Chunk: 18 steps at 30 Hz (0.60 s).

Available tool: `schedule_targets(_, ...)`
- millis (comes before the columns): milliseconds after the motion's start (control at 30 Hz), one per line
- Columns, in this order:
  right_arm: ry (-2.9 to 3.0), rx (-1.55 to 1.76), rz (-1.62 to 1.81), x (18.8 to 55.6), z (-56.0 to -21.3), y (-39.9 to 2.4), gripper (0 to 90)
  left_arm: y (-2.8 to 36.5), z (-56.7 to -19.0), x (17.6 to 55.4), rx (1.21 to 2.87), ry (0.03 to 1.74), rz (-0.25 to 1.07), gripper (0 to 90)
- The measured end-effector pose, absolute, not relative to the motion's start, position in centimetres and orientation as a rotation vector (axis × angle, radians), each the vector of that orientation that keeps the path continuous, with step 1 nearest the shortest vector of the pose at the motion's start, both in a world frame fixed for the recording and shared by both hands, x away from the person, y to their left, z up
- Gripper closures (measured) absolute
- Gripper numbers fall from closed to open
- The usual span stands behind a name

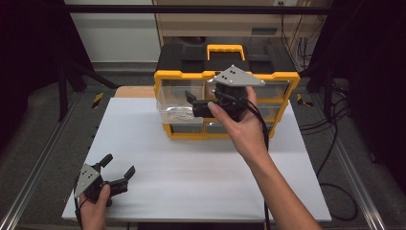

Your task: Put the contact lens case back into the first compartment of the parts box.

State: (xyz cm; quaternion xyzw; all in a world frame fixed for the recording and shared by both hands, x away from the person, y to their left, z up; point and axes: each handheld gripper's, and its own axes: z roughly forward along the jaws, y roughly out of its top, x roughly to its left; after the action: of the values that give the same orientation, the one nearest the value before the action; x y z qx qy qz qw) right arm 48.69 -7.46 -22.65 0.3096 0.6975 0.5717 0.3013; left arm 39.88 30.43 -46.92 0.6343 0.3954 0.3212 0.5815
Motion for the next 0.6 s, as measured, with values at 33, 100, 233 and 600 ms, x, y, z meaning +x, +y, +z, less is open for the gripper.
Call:
schedule_targets(33,1.843,0.827,1.519,48.7,-22.7,-7.7,4.2,30.4,-46.9,39.9,1.484,0.923,0.750,2.5)
schedule_targets(100,1.838,0.837,1.517,48.8,-22.8,-8.3,4.2,30.4,-46.9,39.9,1.483,0.923,0.750,2.5)
schedule_targets(233,1.822,0.847,1.518,48.8,-23.1,-9.4,3.8,30.4,-46.9,39.9,1.484,0.924,0.750,2.5)
schedule_targets(600,1.796,0.891,1.504,48.5,-23.7,-12.3,3.7,30.3,-47.0,39.9,1.487,0.923,0.749,2.5)
